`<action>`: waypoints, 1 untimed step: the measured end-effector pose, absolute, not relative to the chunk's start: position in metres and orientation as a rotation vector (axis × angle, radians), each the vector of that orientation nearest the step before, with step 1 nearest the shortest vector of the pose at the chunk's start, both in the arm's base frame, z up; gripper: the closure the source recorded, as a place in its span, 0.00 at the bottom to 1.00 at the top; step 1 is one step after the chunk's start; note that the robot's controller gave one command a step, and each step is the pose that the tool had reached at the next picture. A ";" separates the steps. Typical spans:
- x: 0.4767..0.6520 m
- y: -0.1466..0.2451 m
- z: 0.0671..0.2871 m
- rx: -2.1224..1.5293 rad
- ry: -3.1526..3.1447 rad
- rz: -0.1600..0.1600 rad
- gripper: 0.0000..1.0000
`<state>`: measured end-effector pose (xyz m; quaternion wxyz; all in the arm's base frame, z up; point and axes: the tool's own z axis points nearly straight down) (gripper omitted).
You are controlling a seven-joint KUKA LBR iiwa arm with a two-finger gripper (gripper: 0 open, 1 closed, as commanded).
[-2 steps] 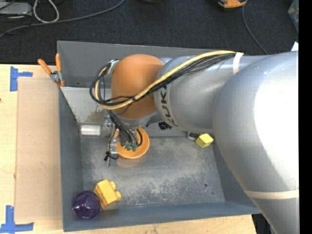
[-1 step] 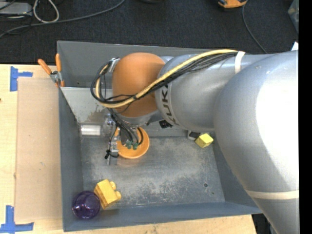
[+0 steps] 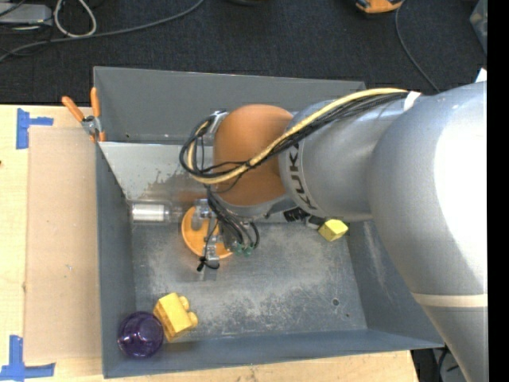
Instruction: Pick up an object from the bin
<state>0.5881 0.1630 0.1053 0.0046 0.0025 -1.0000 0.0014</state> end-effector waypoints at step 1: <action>0.564 0.119 0.110 0.360 -3.116 -0.003 0.00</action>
Offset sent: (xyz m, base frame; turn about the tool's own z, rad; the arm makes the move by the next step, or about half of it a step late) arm -0.0302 -0.0541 0.0023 -0.1031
